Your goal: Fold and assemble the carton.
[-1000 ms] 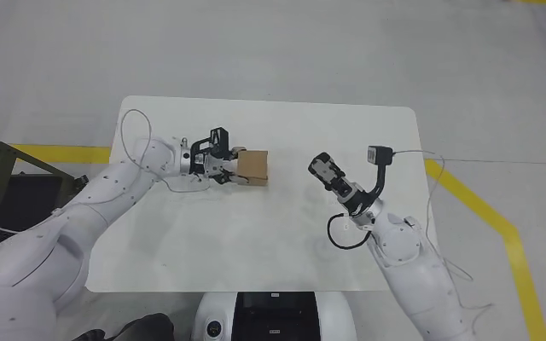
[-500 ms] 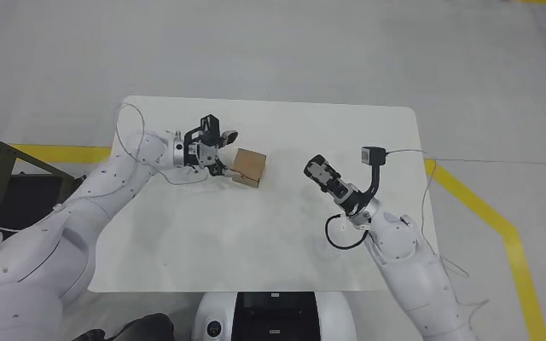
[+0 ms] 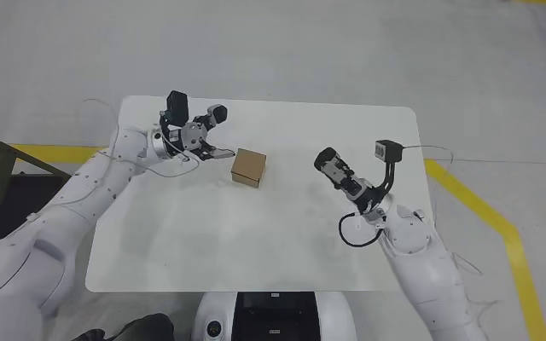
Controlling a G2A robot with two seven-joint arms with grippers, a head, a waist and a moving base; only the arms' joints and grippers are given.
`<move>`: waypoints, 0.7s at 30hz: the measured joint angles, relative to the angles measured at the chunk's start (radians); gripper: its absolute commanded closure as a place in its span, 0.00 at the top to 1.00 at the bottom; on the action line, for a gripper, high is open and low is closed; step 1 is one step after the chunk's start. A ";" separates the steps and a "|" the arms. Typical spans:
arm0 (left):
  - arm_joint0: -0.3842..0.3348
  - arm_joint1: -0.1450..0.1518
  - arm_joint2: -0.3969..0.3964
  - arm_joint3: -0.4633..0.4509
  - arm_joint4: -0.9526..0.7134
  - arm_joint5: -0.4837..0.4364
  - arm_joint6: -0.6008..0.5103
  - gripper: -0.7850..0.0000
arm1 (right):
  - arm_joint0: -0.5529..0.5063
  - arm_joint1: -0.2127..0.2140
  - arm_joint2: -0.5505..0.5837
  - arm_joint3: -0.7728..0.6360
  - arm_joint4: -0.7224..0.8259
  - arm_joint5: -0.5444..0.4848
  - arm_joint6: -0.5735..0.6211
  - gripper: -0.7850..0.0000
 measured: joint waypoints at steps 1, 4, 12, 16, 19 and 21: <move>0.000 0.012 -0.008 -0.006 -0.001 0.000 -0.007 1.00 | 0.000 0.002 0.016 -0.003 -0.027 0.009 -0.013 1.00; 0.001 0.050 -0.034 -0.028 -0.010 0.000 -0.047 1.00 | 0.001 0.007 0.054 -0.021 -0.103 0.043 -0.045 1.00; 0.026 0.145 -0.103 -0.105 -0.096 0.000 -0.184 1.00 | 0.008 0.026 0.156 -0.086 -0.271 0.165 -0.045 1.00; 0.047 0.180 -0.132 -0.145 -0.152 0.000 -0.231 1.00 | 0.006 0.034 0.196 -0.118 -0.311 0.203 -0.040 1.00; 0.063 0.201 -0.145 -0.176 -0.188 0.000 -0.273 1.00 | 0.001 0.038 0.215 -0.132 -0.346 0.225 -0.046 1.00; 0.070 0.212 -0.155 -0.194 -0.209 0.000 -0.299 1.00 | -0.002 0.040 0.224 -0.135 -0.357 0.231 -0.059 1.00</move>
